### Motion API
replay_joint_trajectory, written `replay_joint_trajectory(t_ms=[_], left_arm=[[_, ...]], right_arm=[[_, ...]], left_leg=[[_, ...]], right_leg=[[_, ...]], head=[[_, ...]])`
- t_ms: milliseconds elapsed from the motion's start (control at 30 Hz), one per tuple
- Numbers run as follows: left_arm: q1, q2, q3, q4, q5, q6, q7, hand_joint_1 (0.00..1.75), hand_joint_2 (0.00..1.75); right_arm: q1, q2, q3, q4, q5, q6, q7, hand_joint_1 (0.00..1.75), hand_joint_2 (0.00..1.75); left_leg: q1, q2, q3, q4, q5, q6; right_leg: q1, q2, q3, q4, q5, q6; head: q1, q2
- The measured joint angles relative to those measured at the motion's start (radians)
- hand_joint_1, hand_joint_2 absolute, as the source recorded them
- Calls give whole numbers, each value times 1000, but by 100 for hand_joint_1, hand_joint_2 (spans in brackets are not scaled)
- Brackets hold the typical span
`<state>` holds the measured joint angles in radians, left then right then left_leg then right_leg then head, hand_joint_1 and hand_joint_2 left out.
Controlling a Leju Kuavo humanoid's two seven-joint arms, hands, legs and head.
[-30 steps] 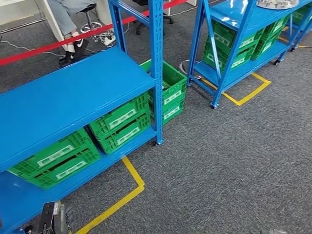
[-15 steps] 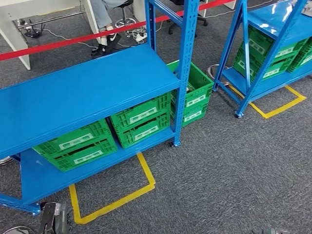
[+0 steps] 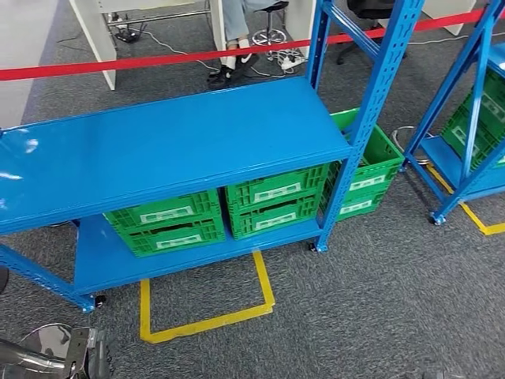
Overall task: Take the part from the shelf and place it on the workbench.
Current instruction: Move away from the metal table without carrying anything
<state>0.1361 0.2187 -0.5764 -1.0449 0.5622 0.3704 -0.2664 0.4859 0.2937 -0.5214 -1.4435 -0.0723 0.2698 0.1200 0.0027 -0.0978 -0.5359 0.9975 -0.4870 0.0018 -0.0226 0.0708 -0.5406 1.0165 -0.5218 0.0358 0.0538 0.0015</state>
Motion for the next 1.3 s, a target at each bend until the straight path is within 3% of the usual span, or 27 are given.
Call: replay_joint_trajectory(t_ms=[67, 133, 200, 267, 300, 333, 400, 467, 533, 633, 700, 800, 833, 867, 933, 1000, 1100, 1167, 1200, 1300], left_arm=[[-1, 0, 0, -1, -1, 1, 0, 0, 0], [1, 1, 1, -1, -3, 1, 0, 0, 0], [-1, 2, 1, -1, -5, 1, 0, 0, 0], [-3, 1, 1, -1, -6, 1, 0, 0, 0], [-2, 1, 1, -1, -6, 1, 0, 0, 0], [-1, 1, 1, -1, -6, 1, 0, 0, 0], [1, 1, 1, -1, -6, 1, 0, 0, 0], [1, 2, 1, -1, -6, 1, 0, 0, 0], [0, 4, 1, -1, -6, 1, -1, 0, 0], [4, 6, 2, -1, -6, 2, -2, 0, 0], [4, 5, 2, -1, -6, 2, -3, 0, 0], [4, 3, 1, -1, -6, 1, -3, 0, 0], [5, 3, 1, -1, -6, 1, -3, 0, 0], [6, 2, 1, -1, -6, 1, -3, 0, 0], [6, 2, 1, -1, -6, 1, -3, 0, 0], [4, 1, 1, -1, -6, 1, -3, 0, 0], [3, 1, 1, -1, -6, 1, -3, 0, 0], [2, 1, 2, -1, -6, 1, -3, 0, 0], [1, 2, 2, -1, -6, 1, -3, 0, 0], [2, 2, 1, -1, -6, 2, -4, 0, 0]], right_arm=[[1, -1, 1, 3, -1, -2, -2, 0, 0], [0, -2, 2, 5, -3, -5, -3, 0, 0], [0, -4, 3, 8, -5, -8, -6, 0, 0], [2, -5, 4, 13, -6, -11, -8, 0, 0], [2, -5, 5, 15, -6, -13, -8, 0, 0], [1, -6, 5, 17, -6, -14, -8, 0, 0], [0, -6, 6, 20, -6, -14, -9, 0, 0], [-1, -6, 9, 21, -7, -14, -10, 0, 0], [-3, -7, 11, 23, -7, -14, -10, 0, 0], [-6, -9, 12, 25, -8, -14, -10, 0, 0], [-10, -11, 14, 26, -8, -14, -11, 0, 0], [-11, -13, 15, 28, -8, -14, -11, 0, 0], [-10, -14, 15, 29, -8, -15, -11, 0, 0], [-10, -15, 15, 30, -8, -15, -11, 0, 0], [-9, -17, 15, 31, -8, -15, -11, 0, 0], [-9, -18, 15, 34, -7, -15, -10, 0, 0], [-7, -18, 15, 36, -7, -15, -10, 0, 0], [-8, -18, 15, 36, -8, -15, -10, 0, 0], [-9, -18, 15, 36, -8, -15, -10, 0, 0], [-9, -18, 14, 36, -8, -15, -11, 0, 0]], left_leg=[[4, -17, -6, 1, -1, -11], [6, 4, -14, 18, -12, -21], [5, 55, -56, 104, -56, -30], [5, 83, -128, 238, -108, -35], [6, 86, -154, 281, -115, -35], [5, 87, -164, 291, -101, -33], [1, 88, -129, 200, -23, -19], [-8, 92, -74, 82, 29, 5], [-16, 96, -49, 32, 23, 23], [-11, 93, -21, -2, 17, 34], [-6, 91, 2, -16, 16, 37], [-5, 90, 16, -18, 1, 36], [-4, 90, 24, -17, -6, 33], [-3, 90, 34, -17, -14, 31], [-1, 90, 58, -17, -32, 23], [-2, 89, 73, -14, -50, 11], [-4, 89, 78, -5, -61, -6], [-3, 90, 57, 44, -65, -14], [-2, 91, 30, 94, -79, -19], [1, 92, -83, 267, -157, -31]], right_leg=[[3, -4, 8, -6, -7, -17], [4, -19, 18, -9, -7, -32], [3, -34, 24, -12, -9, -43], [5, -49, 31, -12, -16, -48], [7, -55, 36, -12, -21, -49], [8, -60, 42, -11, -27, -49], [12, -68, 59, -12, -40, -48], [16, -73, 69, -14, -54, -42], [16, -78, 76, -17, -60, -31], [15, -81, 91, -1, -60, -14], [15, -75, 50, 75, -89, -7], [12, -72, -74, 241, -152, 7], [11, -72, -99, 253, -150, 9], [10, -72, -107, 230, -125, 10], [9, -72, -81, 114, -28, 8], [11, -73, -55, 27, 23, -4], [12, -73, -44, 13, 29, -30], [9, -73, -33, 9, 27, -41], [8, -74, -27, 8, 24, -46], [8, -73, -11, 7, 7, -52]], head=[[-1, 0], [-3, 0], [-9, 0], [-11, 0], [-11, 0], [-11, 0], [-11, 0], [-10, 0], [-10, 0], [-9, 0], [-6, 0], [-2, 0], [-2, 0], [-2, 0], [-1, 0], [-1, -1], [-2, 0], [-3, 0], [-4, 0], [-6, -1]])
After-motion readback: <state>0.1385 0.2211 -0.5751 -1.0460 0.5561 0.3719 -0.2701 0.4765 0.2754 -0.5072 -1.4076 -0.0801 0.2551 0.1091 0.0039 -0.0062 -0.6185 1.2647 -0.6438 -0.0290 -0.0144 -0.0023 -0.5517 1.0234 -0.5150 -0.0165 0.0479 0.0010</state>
